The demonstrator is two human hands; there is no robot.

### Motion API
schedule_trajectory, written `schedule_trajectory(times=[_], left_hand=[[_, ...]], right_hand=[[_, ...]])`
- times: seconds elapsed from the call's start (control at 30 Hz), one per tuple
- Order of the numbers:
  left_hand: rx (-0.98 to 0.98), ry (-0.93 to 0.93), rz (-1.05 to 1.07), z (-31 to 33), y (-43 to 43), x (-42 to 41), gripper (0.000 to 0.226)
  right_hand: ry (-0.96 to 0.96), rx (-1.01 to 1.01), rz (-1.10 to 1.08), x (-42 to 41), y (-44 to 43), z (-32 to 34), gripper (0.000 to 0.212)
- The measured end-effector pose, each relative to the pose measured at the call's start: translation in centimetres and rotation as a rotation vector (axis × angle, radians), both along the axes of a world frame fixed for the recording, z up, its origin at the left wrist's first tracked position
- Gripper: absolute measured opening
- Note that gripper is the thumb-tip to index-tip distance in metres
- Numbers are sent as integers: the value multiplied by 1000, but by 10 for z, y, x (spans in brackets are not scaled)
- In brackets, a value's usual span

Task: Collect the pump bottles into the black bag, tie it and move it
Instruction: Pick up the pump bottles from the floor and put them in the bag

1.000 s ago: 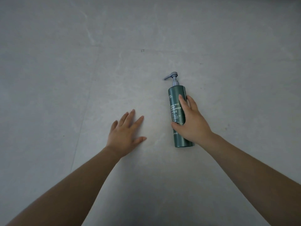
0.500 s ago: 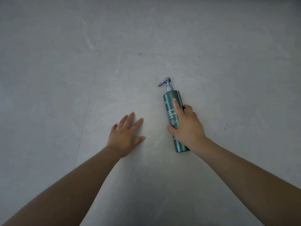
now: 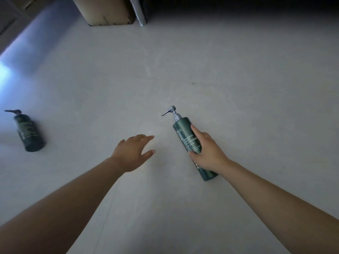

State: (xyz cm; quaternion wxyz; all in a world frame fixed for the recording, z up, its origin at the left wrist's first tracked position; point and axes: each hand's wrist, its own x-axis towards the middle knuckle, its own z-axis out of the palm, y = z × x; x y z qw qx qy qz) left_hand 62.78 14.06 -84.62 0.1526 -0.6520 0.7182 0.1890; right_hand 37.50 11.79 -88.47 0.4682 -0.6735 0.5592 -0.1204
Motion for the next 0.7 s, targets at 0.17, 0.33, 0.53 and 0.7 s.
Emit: schedule_trajectory(times=[0.17,0.33,0.53,0.7], left_hand=[[-25,-111,-42,51,1,40,59],[-148,-46,14,104,5,98,56],[-207,51,170,199,38,180,54],[-170,99,258,313,78,241,55]], right_hand=[[-98,-72,75,53,-23,44,88],[-157,-126,127,120,-32,89,88],[-201,-46,100,202,-7,179,88],[-212,18,136,274,19,300,86]])
